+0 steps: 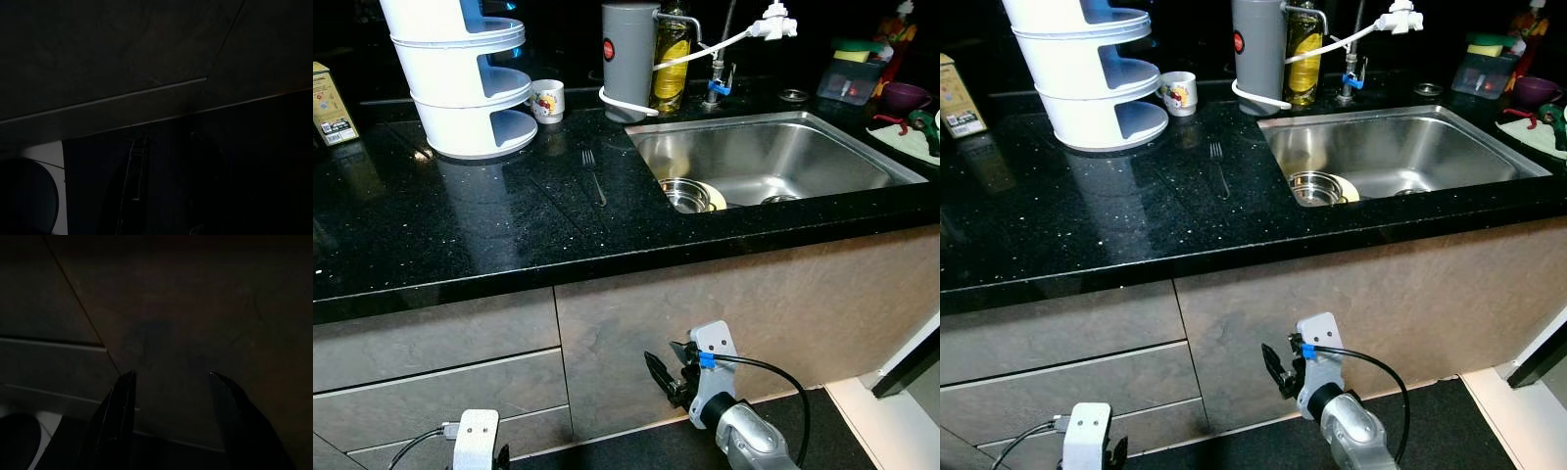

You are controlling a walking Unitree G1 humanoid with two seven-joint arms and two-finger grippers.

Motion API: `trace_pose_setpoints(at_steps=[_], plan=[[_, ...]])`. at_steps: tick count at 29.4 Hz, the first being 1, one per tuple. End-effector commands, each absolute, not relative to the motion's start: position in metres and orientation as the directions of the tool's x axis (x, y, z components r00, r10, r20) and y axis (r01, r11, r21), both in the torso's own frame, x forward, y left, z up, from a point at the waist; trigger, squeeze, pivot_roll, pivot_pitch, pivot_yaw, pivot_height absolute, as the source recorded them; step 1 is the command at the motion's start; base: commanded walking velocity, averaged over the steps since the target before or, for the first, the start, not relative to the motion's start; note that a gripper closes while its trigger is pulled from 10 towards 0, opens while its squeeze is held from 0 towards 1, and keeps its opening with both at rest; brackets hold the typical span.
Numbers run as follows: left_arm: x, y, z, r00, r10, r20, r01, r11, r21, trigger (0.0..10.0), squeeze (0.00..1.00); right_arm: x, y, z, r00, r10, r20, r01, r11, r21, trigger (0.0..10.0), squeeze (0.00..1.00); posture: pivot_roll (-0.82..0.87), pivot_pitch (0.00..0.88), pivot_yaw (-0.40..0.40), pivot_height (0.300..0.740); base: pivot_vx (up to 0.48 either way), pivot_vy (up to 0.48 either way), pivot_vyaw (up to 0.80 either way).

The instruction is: Kitchen organization

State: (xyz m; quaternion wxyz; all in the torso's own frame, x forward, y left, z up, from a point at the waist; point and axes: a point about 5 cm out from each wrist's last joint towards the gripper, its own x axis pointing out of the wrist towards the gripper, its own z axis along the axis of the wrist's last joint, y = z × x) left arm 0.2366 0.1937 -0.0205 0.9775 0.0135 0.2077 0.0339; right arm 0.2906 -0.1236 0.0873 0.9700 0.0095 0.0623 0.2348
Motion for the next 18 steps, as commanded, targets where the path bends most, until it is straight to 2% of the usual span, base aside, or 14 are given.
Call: trace_pose_setpoints(at_steps=[1, 2, 3, 4, 6, 8, 9, 10, 11, 12, 15, 18], plan=[[0.231, 0.194, -0.025, 0.900, 0.076, -0.429, -0.059, 0.997, 0.053, 10.0, 0.00, 0.286, -0.121, 0.083, 0.870, 0.471, -0.148, -0.469, 0.882, 0.053, 10.0, 0.00, -0.09, 0.188, 0.009, 0.740, 0.000, 0.000, 0.00], [0.231, 0.195, -0.024, 0.902, 0.083, -0.425, -0.066, 0.996, 0.054, 10.0, 0.00, 0.281, -0.118, 0.081, 0.852, 0.495, -0.170, -0.494, 0.868, 0.053, 4.2, 0.00, -0.08, 0.188, 0.006, 0.740, 0.000, 0.000, 0.00], [0.232, 0.195, -0.024, 0.902, 0.086, -0.422, -0.070, 0.996, 0.054, 10.0, 0.00, 0.276, -0.115, 0.079, 0.834, 0.520, -0.186, -0.516, 0.853, 0.075, 2.7, 0.00, -0.08, 0.188, 0.006, 0.740, 0.000, 0.000, 0.00], [0.231, 0.197, -0.023, 0.903, 0.095, -0.419, -0.081, 0.995, 0.053, 10.0, 0.00, 0.267, -0.112, 0.075, 0.813, 0.549, -0.194, -0.525, 0.835, 0.162, 0.0, 0.00, -0.07, 0.185, 0.001, 0.740, 0.000, 0.000, 0.00], [0.231, 0.199, -0.022, 0.904, 0.107, -0.415, -0.093, 0.994, 0.053, 10.0, 0.00, 0.255, -0.108, 0.073, 0.777, 0.599, -0.193, -0.549, 0.795, 0.259, 0.0, 0.00, -0.06, 0.186, 0.002, 0.740, 0.000, 0.000, 0.00], [0.231, 0.202, -0.021, 0.904, 0.113, -0.412, -0.099, 0.993, 0.057, 10.0, 0.00, 0.252, -0.105, 0.075, 0.761, 0.624, -0.179, -0.578, 0.776, 0.250, 0.0, 0.00, -0.06, 0.186, 0.002, 0.740, 0.000, 0.000, 0.00], [0.230, 0.203, -0.021, 0.903, 0.123, -0.411, -0.108, 0.992, 0.060, 10.0, 0.00, 0.259, -0.109, 0.079, 0.785, 0.601, -0.153, -0.562, 0.794, 0.233, 0.6, 0.00, -0.05, 0.186, 0.003, 0.740, 0.000, 0.000, 0.00], [0.230, 0.203, -0.021, 0.903, 0.123, -0.411, -0.108, 0.992, 0.060, 10.0, 0.00, 0.259, -0.109, 0.079, 0.785, 0.601, -0.153, -0.562, 0.794, 0.233, 0.6, 0.00, -0.05, 0.186, 0.003, 0.740, 0.000, 0.000, 0.00], [0.230, 0.204, -0.021, 0.903, 0.128, -0.410, -0.112, 0.992, 0.062, 10.0, 0.00, 0.264, -0.112, 0.081, 0.802, 0.579, -0.148, -0.537, 0.807, 0.245, 3.7, 0.00, -0.05, 0.186, 0.003, 0.740, 0.000, 0.000, 0.00], [0.231, 0.204, -0.021, 0.903, 0.131, -0.408, -0.115, 0.991, 0.064, 10.0, 0.00, 0.272, -0.116, 0.084, 0.831, 0.540, -0.138, -0.500, 0.831, 0.243, 10.0, 0.00, -0.05, 0.185, 0.004, 0.740, 0.000, 0.000, 0.00], [0.233, 0.206, -0.019, 0.905, 0.139, -0.403, -0.123, 0.990, 0.066, 10.0, 0.00, 0.295, -0.122, 0.091, 0.876, 0.466, -0.123, -0.430, 0.871, 0.236, 10.0, 0.00, -0.05, 0.186, 0.006, 0.740, 0.000, 0.000, 0.00], [0.234, 0.205, -0.019, 0.905, 0.138, -0.402, -0.121, 0.990, 0.067, 10.0, 0.00, 0.303, -0.124, 0.094, 0.882, 0.457, -0.119, -0.417, 0.872, 0.259, 10.0, 0.00, -0.05, 0.187, 0.008, 0.740, 0.000, 0.000, 0.00]])
